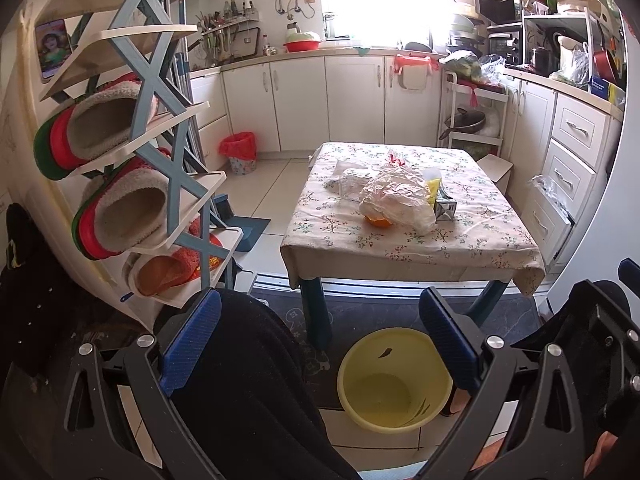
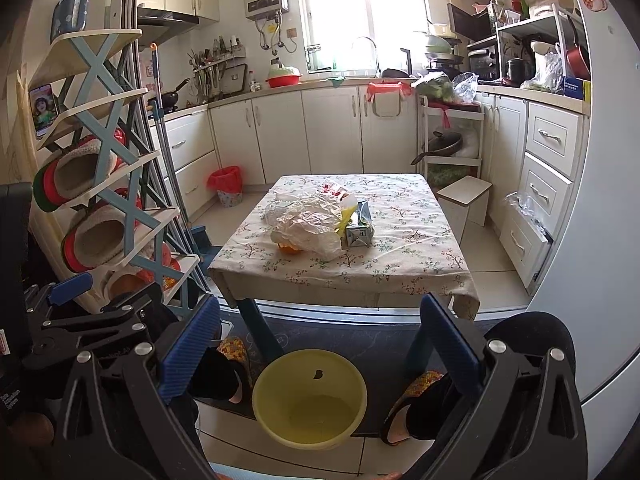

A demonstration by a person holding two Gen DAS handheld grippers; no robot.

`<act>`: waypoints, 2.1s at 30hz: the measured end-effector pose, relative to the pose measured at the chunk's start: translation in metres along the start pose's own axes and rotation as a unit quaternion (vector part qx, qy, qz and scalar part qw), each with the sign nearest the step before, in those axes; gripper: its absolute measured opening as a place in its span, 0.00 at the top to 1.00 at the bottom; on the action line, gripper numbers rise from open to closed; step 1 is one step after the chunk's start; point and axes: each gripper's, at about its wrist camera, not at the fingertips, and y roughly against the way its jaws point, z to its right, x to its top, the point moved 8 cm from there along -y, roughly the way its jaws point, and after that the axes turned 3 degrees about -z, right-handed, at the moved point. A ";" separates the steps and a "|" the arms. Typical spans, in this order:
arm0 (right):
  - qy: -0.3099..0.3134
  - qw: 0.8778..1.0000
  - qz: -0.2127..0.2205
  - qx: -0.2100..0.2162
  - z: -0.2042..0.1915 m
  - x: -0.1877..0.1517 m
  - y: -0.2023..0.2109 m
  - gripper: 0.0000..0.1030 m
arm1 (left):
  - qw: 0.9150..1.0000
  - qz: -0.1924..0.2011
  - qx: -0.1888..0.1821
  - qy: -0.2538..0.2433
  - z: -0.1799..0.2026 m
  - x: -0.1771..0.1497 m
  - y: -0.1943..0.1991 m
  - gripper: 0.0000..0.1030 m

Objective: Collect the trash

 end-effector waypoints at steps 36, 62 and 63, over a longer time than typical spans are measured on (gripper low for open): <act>-0.007 0.999 -0.033 -0.042 0.068 0.049 -0.135 0.07 | 0.998 -0.049 -0.045 0.012 0.024 0.074 -0.140 0.08; -0.053 0.991 -0.120 -0.014 0.096 0.064 -0.263 0.07 | 0.981 -0.154 -0.115 -0.030 0.102 0.132 -0.358 0.52; -0.053 0.991 -0.121 -0.014 0.096 0.063 -0.264 0.07 | 0.979 -0.159 -0.124 -0.025 0.103 0.131 -0.360 0.59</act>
